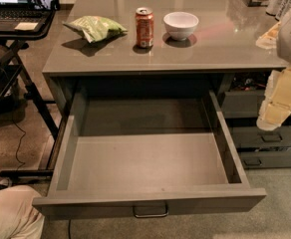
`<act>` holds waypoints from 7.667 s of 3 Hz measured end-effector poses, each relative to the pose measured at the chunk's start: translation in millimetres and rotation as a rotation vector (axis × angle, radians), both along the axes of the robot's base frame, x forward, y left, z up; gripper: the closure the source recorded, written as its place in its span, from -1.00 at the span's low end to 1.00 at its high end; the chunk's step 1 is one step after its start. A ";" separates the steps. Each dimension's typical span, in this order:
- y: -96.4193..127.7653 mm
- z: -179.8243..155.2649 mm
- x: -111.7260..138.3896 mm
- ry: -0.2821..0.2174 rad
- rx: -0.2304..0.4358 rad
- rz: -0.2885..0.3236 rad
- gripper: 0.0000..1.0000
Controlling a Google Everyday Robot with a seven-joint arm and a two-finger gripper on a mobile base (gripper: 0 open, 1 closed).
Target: Place green jalapeno chip bag into top drawer
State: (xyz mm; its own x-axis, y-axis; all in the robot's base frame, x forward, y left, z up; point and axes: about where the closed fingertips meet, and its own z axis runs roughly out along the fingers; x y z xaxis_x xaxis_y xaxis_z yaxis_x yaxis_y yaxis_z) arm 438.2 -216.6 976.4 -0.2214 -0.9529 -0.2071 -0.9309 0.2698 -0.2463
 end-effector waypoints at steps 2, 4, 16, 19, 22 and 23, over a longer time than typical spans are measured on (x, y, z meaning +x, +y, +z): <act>16.2 7.1 13.0 -0.062 0.032 -0.017 -1.00; 93.4 44.8 49.5 -0.247 0.189 -0.018 -1.00; 330.6 -35.3 353.9 -0.576 0.350 0.396 -1.00; 346.9 -52.4 393.0 -0.651 0.393 0.287 -1.00; 363.8 -67.0 419.9 -0.643 0.476 0.175 -1.00; 371.4 -77.4 424.0 -0.605 0.503 0.167 -1.00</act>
Offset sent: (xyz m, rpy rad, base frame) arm 0.0361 0.0420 0.0132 0.0834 -0.1439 -0.0482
